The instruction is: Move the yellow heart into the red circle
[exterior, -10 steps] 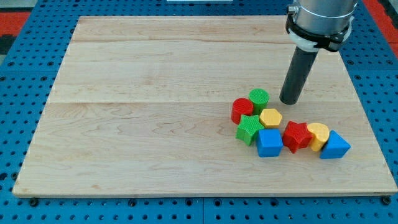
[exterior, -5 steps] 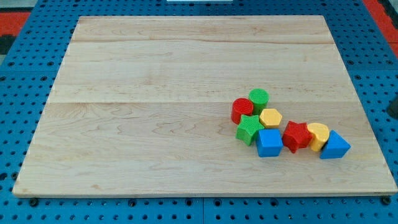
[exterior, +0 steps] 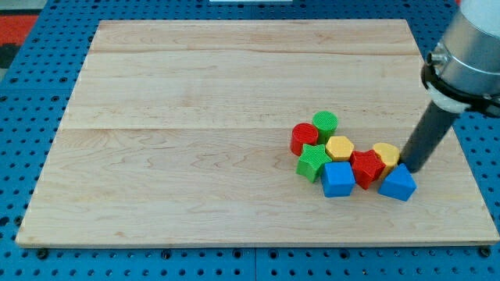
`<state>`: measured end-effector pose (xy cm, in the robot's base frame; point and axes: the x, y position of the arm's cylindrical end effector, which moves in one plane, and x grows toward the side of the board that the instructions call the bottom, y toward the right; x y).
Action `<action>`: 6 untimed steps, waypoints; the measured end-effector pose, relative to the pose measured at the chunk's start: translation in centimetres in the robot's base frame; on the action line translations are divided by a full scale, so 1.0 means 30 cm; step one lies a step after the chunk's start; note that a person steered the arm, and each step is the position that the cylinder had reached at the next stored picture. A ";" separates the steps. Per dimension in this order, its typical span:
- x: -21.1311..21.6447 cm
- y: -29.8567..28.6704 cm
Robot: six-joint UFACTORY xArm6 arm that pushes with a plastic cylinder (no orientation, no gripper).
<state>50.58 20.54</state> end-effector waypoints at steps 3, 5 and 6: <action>-0.063 -0.145; -0.091 -0.253; -0.091 -0.325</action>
